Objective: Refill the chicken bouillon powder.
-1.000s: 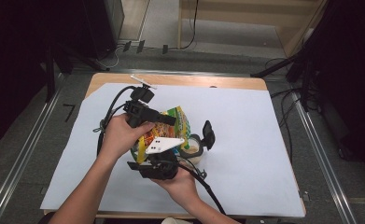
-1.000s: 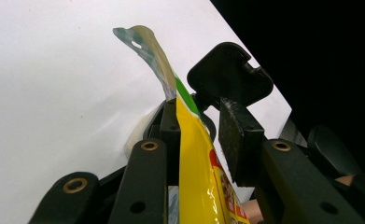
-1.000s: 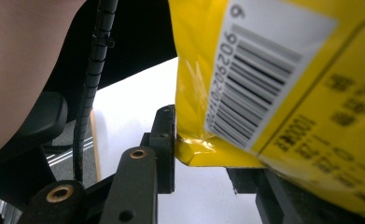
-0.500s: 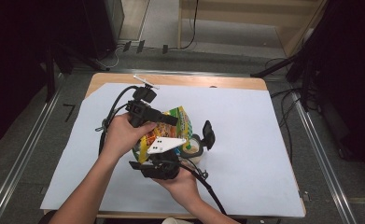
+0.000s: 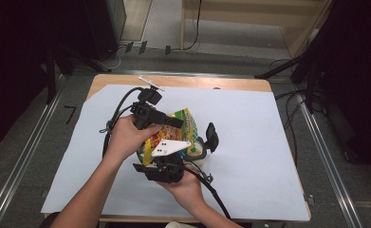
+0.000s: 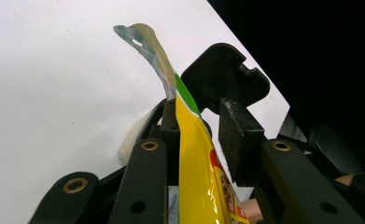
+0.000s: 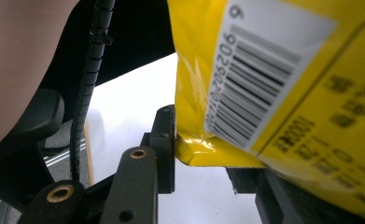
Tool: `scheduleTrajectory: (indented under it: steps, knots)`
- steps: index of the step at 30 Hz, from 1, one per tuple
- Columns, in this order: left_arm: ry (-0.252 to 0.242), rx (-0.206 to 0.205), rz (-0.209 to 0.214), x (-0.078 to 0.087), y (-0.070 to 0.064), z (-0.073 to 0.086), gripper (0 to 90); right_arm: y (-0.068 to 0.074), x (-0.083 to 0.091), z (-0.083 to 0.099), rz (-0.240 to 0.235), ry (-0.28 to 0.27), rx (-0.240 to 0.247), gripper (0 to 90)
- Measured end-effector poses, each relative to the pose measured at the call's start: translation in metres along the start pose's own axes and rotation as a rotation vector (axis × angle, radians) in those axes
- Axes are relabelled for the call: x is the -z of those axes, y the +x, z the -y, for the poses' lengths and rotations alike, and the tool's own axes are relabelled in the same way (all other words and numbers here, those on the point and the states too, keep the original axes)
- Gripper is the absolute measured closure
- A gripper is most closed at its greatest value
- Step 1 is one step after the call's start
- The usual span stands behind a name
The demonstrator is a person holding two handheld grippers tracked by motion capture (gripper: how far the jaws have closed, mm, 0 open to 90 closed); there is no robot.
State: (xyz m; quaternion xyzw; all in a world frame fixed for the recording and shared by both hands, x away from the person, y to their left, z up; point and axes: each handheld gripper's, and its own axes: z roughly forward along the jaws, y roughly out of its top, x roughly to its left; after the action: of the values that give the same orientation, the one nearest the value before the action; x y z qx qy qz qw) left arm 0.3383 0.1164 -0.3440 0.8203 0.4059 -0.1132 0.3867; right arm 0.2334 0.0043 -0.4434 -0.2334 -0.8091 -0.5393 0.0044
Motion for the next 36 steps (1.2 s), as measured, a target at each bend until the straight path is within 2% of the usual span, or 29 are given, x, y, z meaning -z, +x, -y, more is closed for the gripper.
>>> scheduleTrajectory:
  steps: [23,36]
  knots:
    - [0.007,-0.007,0.005,-0.0039,-0.0018,-0.0016,72.2,-0.0006,0.0019,0.0016,0.008,-0.002,-0.01,69.3]
    - [0.01,-0.021,-0.004,-0.0017,-0.0088,-0.0024,71.4,0.0007,0.0024,0.0015,0.004,-0.015,-0.021,69.2]
